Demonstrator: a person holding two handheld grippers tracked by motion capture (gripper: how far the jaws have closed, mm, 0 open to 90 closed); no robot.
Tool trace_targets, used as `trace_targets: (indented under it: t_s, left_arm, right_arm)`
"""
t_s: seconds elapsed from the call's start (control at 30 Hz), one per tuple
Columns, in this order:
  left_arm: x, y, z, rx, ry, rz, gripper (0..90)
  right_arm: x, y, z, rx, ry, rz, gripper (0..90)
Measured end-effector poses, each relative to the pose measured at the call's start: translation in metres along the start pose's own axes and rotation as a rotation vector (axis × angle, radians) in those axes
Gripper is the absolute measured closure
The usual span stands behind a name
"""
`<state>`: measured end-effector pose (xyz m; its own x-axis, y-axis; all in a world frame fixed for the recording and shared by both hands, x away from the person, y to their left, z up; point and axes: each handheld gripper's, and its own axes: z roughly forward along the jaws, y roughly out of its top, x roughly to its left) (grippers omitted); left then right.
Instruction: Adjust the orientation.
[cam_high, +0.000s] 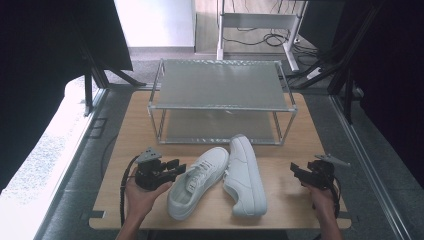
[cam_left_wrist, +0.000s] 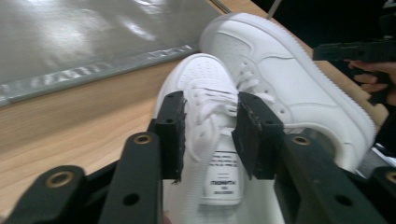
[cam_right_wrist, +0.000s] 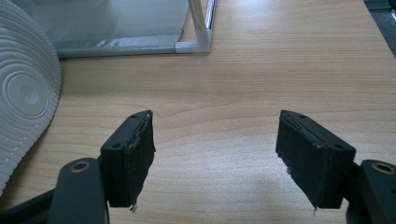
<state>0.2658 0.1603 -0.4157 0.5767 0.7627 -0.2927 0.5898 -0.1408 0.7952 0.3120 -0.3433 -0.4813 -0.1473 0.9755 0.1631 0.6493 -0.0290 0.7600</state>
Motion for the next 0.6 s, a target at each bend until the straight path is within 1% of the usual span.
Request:
trace_targets:
  t_s: [0.07, 0.2, 0.3, 0.33, 0.4, 0.5, 0.6]
  left_arm:
    - [0.002, 0.0, -0.001, -0.003, 0.021, 0.0, 56.3]
    - [0.004, 0.0, 0.0, -0.001, 0.031, -0.002, 52.6]
    - [0.006, -0.001, 0.005, 0.012, 0.045, 0.001, 51.8]
    - [0.007, -0.002, 0.008, 0.024, 0.057, 0.006, 51.1]
    - [0.008, -0.003, 0.013, 0.042, 0.066, 0.006, 50.9]
    - [0.009, -0.004, 0.02, 0.064, 0.072, 0.013, 50.0]
    - [0.008, -0.004, 0.027, 0.072, 0.082, 0.02, 50.0]
  right_arm:
    - [0.0, 0.0, 0.0, 0.004, 0.001, -0.003, 28.7]
    - [0.002, 0.001, 0.001, 0.002, 0.003, -0.005, 28.7]
    - [0.002, 0.0, 0.002, 0.006, 0.003, -0.005, 28.7]
    - [0.001, 0.0, 0.003, 0.009, 0.002, -0.006, 28.7]
    - [0.001, 0.0, 0.003, 0.009, 0.002, -0.006, 28.7]
    - [0.002, 0.001, 0.002, 0.006, 0.002, -0.006, 28.7]
    - [0.003, 0.001, 0.002, 0.01, 0.003, -0.011, 28.7]
